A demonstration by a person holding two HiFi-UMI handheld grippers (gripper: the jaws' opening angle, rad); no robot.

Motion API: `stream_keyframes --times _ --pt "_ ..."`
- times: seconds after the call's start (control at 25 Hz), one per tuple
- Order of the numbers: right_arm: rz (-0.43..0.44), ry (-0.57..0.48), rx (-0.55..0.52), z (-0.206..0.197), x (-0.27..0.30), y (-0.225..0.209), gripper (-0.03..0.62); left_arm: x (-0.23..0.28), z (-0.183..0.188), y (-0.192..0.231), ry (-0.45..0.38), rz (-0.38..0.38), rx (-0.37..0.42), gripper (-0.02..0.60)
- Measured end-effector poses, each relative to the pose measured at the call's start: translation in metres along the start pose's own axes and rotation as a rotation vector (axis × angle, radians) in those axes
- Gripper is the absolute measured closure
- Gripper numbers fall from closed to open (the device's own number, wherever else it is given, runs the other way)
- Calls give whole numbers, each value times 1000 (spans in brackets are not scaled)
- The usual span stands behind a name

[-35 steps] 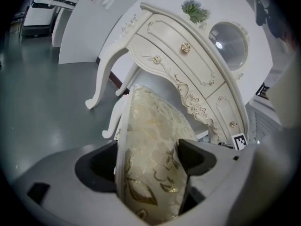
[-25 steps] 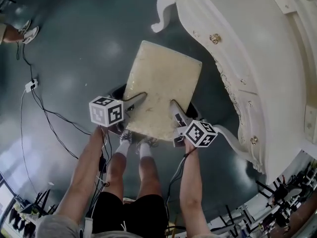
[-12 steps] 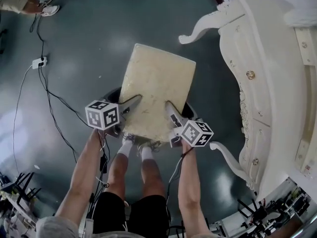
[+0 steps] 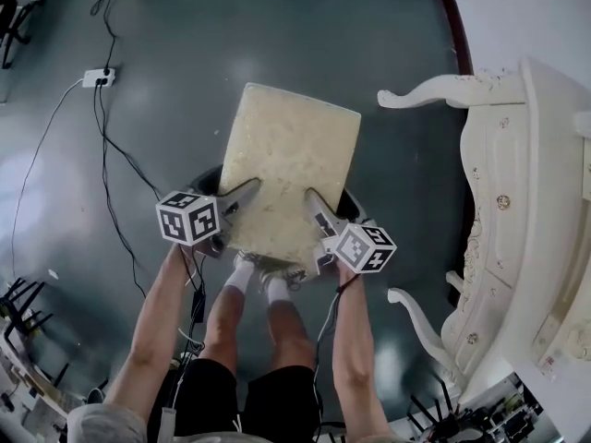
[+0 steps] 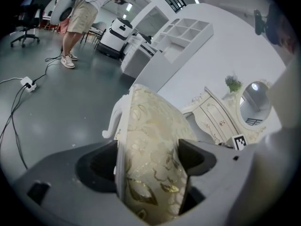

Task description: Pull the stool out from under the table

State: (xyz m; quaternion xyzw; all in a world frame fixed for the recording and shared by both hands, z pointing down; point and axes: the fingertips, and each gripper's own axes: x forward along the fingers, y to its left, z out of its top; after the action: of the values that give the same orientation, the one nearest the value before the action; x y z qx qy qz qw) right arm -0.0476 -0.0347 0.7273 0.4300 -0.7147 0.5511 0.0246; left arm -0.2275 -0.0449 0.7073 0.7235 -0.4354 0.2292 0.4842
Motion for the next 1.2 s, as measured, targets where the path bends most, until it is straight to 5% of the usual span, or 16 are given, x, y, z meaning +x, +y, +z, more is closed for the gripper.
stream_keyframes --times 0.12,0.24,0.72,1.2 --pt "-145 -324 79 34 -148 -28 195 27 13 -148 82 -214 280 176" --pt "-176 -394 82 54 -231 -41 195 27 4 -232 87 -261 341 176" --pt "-125 -280 -5 67 -132 -28 195 35 34 -141 8 -206 221 176" --pt "-119 -244 -67 49 -88 -50 195 63 17 -95 -20 -204 175 176"
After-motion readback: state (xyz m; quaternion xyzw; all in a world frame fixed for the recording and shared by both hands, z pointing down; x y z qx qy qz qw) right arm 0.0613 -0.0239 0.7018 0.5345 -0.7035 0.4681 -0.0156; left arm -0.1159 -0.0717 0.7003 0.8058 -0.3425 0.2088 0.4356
